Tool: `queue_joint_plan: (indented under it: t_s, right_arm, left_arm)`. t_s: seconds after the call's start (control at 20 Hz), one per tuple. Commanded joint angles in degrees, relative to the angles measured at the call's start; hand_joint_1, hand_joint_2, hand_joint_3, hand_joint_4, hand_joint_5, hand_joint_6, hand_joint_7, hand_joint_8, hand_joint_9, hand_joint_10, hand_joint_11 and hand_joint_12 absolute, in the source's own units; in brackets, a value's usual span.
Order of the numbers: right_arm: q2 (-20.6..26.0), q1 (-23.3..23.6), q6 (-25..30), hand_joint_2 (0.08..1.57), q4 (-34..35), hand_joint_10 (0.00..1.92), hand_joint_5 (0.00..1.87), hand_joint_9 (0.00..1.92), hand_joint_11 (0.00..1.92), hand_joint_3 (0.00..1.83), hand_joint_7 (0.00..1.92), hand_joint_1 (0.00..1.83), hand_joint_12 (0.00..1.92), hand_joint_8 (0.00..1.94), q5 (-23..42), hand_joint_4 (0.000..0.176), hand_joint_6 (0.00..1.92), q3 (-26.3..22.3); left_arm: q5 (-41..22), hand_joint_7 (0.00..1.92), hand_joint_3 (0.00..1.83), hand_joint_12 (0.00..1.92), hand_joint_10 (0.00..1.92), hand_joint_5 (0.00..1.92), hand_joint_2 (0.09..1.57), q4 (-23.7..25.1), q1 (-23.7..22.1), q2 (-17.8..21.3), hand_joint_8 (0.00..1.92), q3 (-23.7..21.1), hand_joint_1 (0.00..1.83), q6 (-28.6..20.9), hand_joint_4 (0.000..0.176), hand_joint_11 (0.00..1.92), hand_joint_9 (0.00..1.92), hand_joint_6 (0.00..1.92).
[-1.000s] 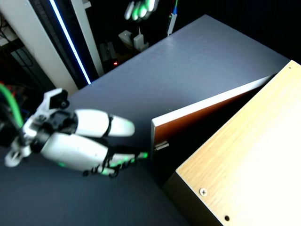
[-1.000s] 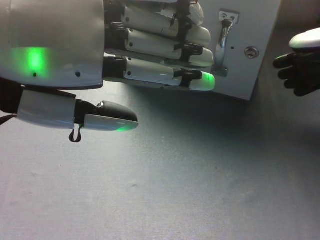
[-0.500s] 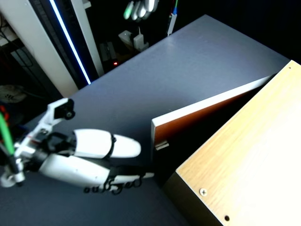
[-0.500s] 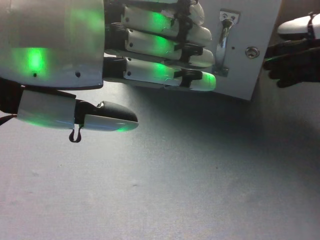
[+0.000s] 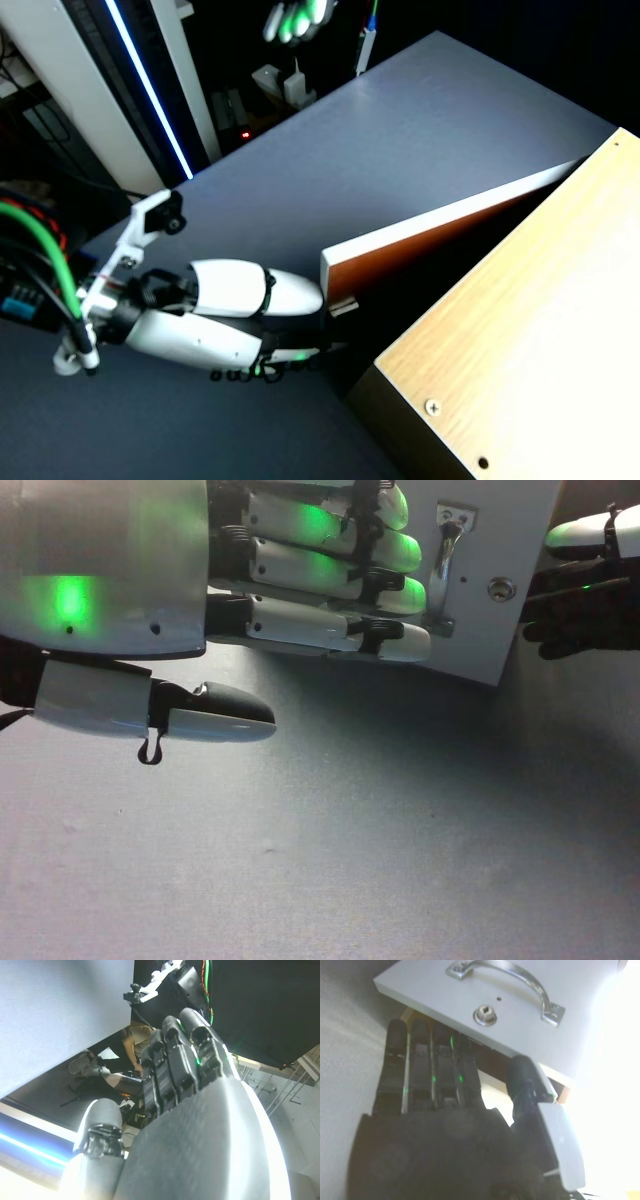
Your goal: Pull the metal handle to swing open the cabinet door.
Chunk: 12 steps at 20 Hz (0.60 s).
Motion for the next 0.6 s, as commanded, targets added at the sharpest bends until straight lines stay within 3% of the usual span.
queue_joint_plan:
  t_s: [0.0, 0.55]
  right_arm:
    - [0.7, 0.3, 0.6, 1.56, 1.5, 0.00, 0.33, 0.33, 0.00, 0.00, 0.36, 0.00, 0.90, 0.00, 2.9, 0.000, 0.00, -0.5]
    - [4.0, -1.0, 0.9, 1.56, 2.0, 0.00, 0.32, 0.33, 0.00, 0.00, 0.35, 0.00, 0.90, 0.00, 2.9, 0.000, 0.00, -5.8]
  left_arm:
    - [-1.3, 0.37, 0.04, 0.80, 0.00, 0.32, 1.57, -5.4, -0.6, 0.5, 0.00, 0.1, 0.00, 0.6, 0.000, 0.00, 0.34, 0.00]
    - [-1.3, 0.37, 0.04, 0.81, 0.00, 0.32, 1.57, -5.4, -0.6, 0.5, 0.00, 0.1, 0.00, 0.6, 0.000, 0.00, 0.34, 0.00]
